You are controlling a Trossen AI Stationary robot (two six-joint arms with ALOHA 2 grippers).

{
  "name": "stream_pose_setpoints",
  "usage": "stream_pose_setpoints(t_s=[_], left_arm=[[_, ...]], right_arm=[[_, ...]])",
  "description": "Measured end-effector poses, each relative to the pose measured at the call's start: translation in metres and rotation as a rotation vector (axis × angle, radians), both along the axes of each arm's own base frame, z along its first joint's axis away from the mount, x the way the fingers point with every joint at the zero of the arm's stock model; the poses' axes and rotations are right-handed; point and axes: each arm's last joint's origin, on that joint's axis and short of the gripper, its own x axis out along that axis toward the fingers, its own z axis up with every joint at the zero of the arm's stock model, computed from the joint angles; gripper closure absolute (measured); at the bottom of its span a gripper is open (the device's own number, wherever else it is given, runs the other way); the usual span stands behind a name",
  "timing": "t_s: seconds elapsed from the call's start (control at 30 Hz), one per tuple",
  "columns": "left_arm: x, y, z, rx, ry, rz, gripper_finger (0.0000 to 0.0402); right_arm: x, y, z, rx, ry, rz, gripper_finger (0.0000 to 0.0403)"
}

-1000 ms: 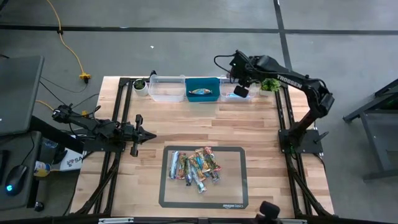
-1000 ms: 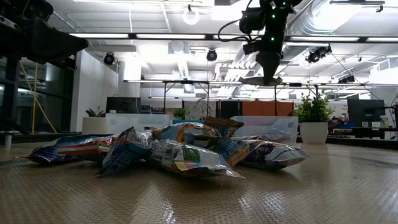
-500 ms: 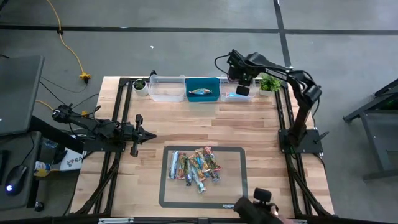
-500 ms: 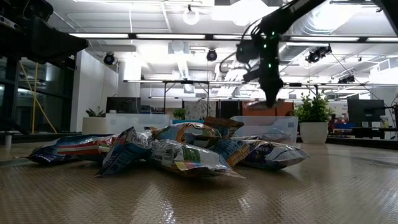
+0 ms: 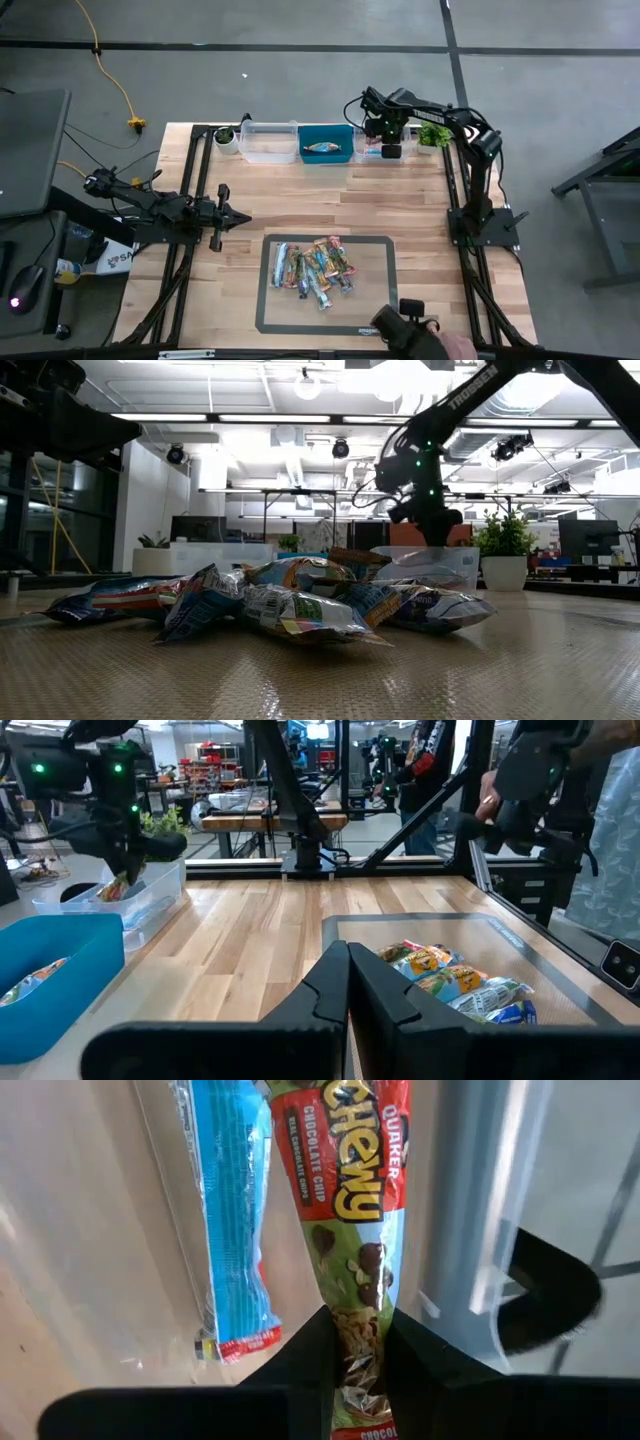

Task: Pick and place Granola Bars by type
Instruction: Put the red granola bar into the right transparent bin

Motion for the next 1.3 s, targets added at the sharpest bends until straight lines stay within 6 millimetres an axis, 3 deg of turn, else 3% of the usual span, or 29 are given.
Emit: stream_pose_setpoints(t_s=[0.23, 0.83, 1.3], left_arm=[[0.0000, 0.0000, 0.0001, 0.000, 0.000, 0.001, 0.0400], [0.0000, 0.0000, 0.0001, 0.000, 0.000, 0.000, 0.0400], [0.0000, 0.0000, 0.0001, 0.000, 0.000, 0.000, 0.0400]], right_arm=[[-0.0076, -0.0071, -0.0113, 0.078, -0.005, -0.051, 0.0346], [-0.0075, -0.0053, -0.0115, 0.121, -0.032, -0.059, 0.0342], [-0.0033, -0.0001, -0.0110, 0.126, -0.040, -0.102, 0.0262]])
